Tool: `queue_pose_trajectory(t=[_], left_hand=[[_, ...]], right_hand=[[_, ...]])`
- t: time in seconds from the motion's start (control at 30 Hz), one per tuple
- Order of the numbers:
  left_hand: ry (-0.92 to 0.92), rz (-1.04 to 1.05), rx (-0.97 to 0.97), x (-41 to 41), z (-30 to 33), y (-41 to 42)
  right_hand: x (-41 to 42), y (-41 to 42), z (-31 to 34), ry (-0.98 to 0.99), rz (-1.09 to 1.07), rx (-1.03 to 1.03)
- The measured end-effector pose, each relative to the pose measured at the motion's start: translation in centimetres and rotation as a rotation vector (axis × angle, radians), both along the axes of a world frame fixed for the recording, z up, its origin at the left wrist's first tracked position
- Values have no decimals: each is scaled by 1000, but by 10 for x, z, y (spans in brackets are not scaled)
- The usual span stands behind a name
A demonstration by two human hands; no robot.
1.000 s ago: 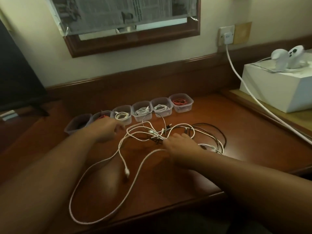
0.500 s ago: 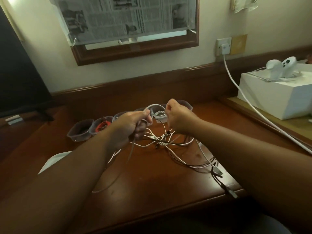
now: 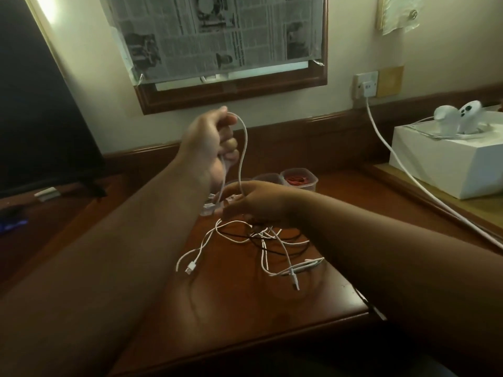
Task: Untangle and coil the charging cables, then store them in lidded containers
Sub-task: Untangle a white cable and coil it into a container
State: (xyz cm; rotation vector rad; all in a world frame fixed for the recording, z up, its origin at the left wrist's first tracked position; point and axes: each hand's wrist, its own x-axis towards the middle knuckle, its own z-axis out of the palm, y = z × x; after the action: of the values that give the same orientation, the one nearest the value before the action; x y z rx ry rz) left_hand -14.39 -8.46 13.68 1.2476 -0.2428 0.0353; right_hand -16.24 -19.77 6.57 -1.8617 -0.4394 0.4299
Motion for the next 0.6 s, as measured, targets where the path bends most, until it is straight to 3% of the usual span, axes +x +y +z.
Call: queue_pose_trajectory(t=[0.13, 0.27, 0.37, 0.47, 0.53, 0.6], left_hand=[[-65, 51, 34, -3, -4, -5], [-129, 97, 242, 2, -24, 16], [-102, -129, 556, 4, -64, 36], [-160, -266, 1041, 5, -114, 56], [-252, -146, 1237, 13, -141, 67], [-263, 67, 1214, 24, -154, 79]], right_hand=[[-4, 11, -2, 34, 31, 79], [-5, 3, 4, -65, -239, 113], [-1, -5, 12, -80, -406, 231], [3, -14, 22, -190, -455, 329], [2, -18, 29, -268, -469, 375], [3, -21, 36, -267, -486, 518]])
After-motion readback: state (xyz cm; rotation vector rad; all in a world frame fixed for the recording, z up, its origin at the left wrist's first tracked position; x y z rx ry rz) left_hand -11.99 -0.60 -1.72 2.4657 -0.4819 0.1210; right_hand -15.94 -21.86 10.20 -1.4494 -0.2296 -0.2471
